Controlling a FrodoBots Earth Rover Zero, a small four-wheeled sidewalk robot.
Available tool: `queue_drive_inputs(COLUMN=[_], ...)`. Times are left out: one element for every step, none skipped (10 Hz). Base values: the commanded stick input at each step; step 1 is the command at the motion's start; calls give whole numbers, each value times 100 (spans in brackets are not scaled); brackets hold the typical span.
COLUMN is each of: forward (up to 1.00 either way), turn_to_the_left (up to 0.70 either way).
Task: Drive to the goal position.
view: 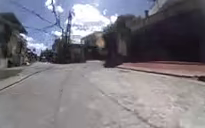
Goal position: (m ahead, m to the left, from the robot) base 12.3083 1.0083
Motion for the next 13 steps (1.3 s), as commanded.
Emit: queue_drive_inputs(forward=[100,100,100,100,100,100,100,100,100,100,100,100,100], turn_to_the_left=[6,5,5,4,1,0,0,0,2,10,17,14,11])
